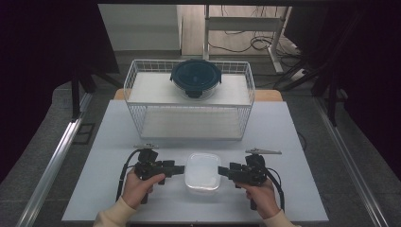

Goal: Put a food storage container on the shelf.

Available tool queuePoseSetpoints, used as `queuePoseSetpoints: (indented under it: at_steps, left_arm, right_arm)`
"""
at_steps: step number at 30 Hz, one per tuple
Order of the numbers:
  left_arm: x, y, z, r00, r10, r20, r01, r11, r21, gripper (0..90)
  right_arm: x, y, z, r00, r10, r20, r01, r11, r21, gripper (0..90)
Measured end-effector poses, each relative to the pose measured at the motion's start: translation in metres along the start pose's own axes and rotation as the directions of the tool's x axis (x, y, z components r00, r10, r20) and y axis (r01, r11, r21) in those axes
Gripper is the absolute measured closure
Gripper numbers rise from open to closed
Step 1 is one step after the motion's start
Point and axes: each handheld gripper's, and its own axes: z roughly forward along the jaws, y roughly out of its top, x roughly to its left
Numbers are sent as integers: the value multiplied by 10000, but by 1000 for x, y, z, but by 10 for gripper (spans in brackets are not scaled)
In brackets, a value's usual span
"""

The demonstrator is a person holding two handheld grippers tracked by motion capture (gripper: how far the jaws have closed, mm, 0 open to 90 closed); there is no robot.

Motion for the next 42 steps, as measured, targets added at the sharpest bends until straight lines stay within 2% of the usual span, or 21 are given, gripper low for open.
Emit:
queuePoseSetpoints:
  at_steps: [3,7,10,14,16,19,21,23,26,28,33,36,38,42]
  left_arm:
    - [1,2,7,9994,-222,266,219,9997,105,379]
    - [4,1,13,9987,-427,270,420,9988,242,395]
    - [7,2,13,9971,-625,431,616,9979,220,409]
    - [8,3,18,9955,-778,548,762,9966,314,478]
    - [9,2,21,9928,-988,676,954,9941,517,501]
    - [11,2,25,9914,-995,854,946,9937,602,533]
    - [10,2,28,9922,-990,753,943,9935,640,551]
    - [9,1,30,9891,-1088,990,1018,9921,732,579]
    - [7,1,30,9898,-1122,880,1062,9919,701,599]
    - [5,0,28,9901,-1172,768,1130,9920,571,614]
    - [-2,-3,22,9948,-860,546,843,9959,327,652]
    - [-1,-7,17,9891,-1183,878,1182,9930,63,701]
    - [-2,-8,15,9916,-1027,789,1024,9947,82,710]
    - [-8,-10,11,9943,-810,693,816,9966,-63,723]
  right_arm:
    - [0,-1,2,10000,86,-12,-85,9999,86,356]
    - [-1,-3,8,9996,255,-132,-252,9994,248,373]
    - [1,-6,13,9995,272,-181,-264,9987,432,390]
    - [2,-8,17,9996,211,-205,-200,9984,523,446]
    - [3,-8,18,9994,230,-253,-217,9984,519,479]
    - [3,-9,19,9993,242,-293,-224,9979,602,510]
    - [3,-9,19,9991,260,-325,-240,9978,612,530]
    - [2,-8,17,9988,308,-392,-282,9975,648,552]
    - [1,-9,17,9977,506,-455,-478,9970,602,573]
    - [1,-10,15,9964,691,-501,-661,9960,595,596]
    - [1,-11,10,9933,895,-726,-859,9949,522,661]
    - [1,-11,6,9895,1121,-916,-1086,9932,428,701]
    - [3,-11,4,9882,1140,-1023,-1104,9931,406,712]
    - [7,-12,0,9910,904,-982,-871,9955,375,735]
